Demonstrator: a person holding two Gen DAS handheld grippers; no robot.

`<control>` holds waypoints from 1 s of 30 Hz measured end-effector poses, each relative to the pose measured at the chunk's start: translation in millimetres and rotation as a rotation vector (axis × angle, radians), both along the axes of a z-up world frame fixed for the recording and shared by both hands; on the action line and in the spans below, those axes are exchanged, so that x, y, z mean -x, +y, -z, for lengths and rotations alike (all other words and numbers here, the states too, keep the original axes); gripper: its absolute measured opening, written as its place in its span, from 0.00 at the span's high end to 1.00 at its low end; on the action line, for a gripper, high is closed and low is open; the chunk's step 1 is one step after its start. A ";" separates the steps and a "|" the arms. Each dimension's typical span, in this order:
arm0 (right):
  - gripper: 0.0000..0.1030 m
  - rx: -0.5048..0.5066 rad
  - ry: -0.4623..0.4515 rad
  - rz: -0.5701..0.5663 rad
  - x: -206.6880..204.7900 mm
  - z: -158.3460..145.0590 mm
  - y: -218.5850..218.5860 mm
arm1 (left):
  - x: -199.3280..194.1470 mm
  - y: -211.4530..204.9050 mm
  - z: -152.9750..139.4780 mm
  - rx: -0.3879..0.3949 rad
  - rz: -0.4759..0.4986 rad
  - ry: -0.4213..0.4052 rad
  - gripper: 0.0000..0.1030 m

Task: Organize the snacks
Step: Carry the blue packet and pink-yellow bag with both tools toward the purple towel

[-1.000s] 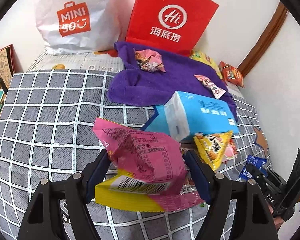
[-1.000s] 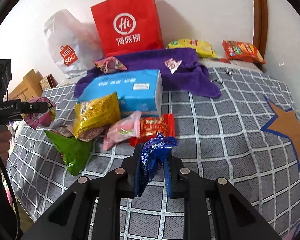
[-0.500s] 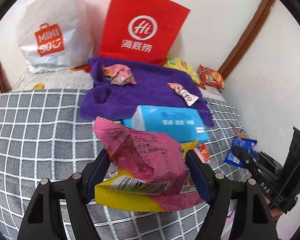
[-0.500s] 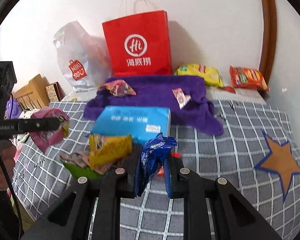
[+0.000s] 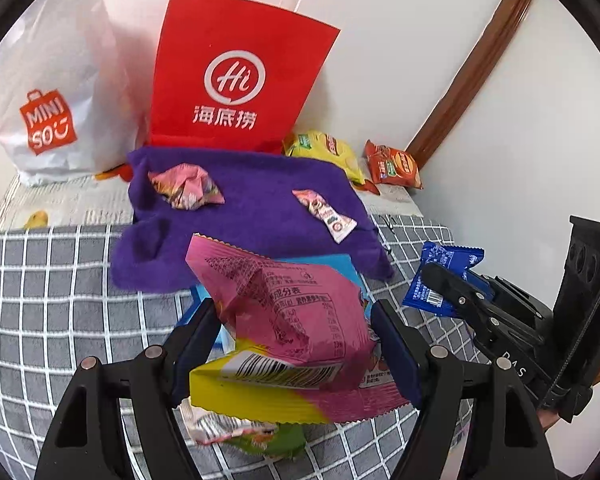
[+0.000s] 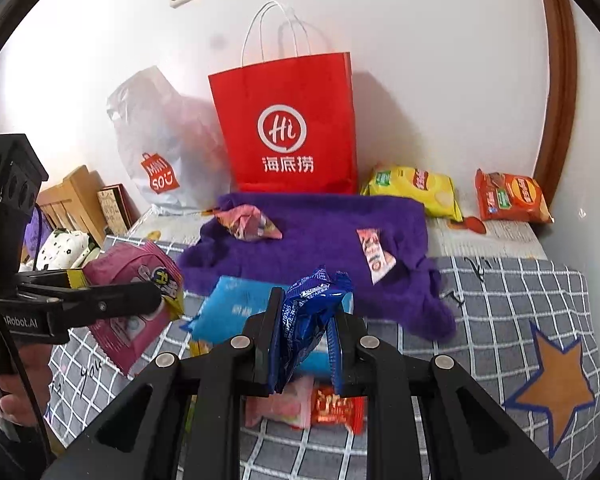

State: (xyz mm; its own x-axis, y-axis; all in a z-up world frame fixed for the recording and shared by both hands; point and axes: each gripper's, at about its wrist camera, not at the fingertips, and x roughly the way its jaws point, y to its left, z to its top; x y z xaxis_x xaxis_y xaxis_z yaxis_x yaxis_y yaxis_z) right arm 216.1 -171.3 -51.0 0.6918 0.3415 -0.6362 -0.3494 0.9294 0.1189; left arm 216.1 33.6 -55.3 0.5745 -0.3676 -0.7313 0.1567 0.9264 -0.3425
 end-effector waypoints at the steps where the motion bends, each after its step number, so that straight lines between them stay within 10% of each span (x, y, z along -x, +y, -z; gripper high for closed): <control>1: 0.81 0.003 -0.002 -0.001 -3.7 -1.8 1.0 | -2.5 0.1 -1.8 -0.003 -0.003 -0.002 0.27; 30: 0.81 0.006 -0.013 -0.024 -148.1 -14.6 34.4 | -126.9 28.2 -2.3 -0.057 -0.065 -0.005 0.27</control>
State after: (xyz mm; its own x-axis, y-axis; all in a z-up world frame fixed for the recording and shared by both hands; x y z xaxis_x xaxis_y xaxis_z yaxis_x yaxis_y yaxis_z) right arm 364.1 -136.8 -36.4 0.6920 0.3542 -0.6290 -0.3727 0.9215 0.1088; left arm 342.9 61.7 -53.0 0.5996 -0.2874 -0.7469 0.0972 0.9525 -0.2885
